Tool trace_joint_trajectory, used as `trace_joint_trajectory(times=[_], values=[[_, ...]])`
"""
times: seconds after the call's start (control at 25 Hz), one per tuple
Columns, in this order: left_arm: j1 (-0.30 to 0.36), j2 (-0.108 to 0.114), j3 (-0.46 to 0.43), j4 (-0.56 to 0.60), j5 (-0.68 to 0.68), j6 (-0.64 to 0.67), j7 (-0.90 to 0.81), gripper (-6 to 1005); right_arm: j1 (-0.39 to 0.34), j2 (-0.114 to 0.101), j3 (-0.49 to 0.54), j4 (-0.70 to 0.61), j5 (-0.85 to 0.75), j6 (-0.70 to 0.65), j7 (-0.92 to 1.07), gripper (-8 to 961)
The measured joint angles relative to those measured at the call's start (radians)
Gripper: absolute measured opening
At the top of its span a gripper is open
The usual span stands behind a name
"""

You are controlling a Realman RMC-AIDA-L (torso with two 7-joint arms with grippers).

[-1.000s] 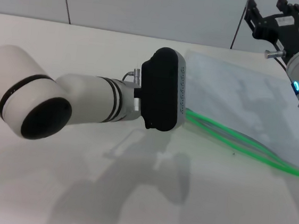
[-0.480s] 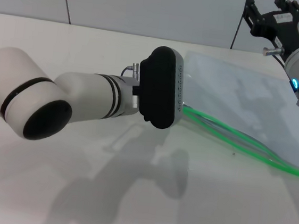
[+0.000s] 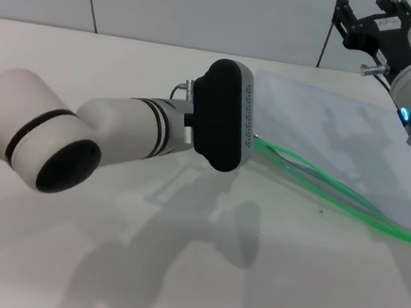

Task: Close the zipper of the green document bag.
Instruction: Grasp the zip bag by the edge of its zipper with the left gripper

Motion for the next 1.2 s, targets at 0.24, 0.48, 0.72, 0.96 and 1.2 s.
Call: trace_joint_trajectory(times=[0.24, 0.48, 0.72, 0.96, 1.2], values=[[-0.001, -0.001, 0.019, -0.018, -0.001, 0.031, -0.004, 536, 0.001, 0.000, -0.003, -0.003, 0.000, 0.000, 0.000, 666], [-0.007, -0.001, 0.045, -0.026, -0.020, 0.053, -0.005, 533, 0.001, 0.000, -0.008, -0.010, 0.000, 0.001, 0.000, 666], [-0.022, 0.000, 0.060, -0.051, -0.042, 0.062, -0.005, 532, 0.001, 0.000, -0.008, -0.010, 0.000, 0.002, 0.000, 666], [-0.044, 0.000, 0.061, -0.097, -0.061, 0.097, 0.001, 531, 0.001, 0.000, -0.009, -0.012, 0.000, 0.002, 0.000, 666], [-0.057, 0.000, 0.068, -0.124, -0.065, 0.136, 0.003, 531, 0.001, 0.000, -0.009, -0.013, 0.000, 0.002, 0.000, 666]])
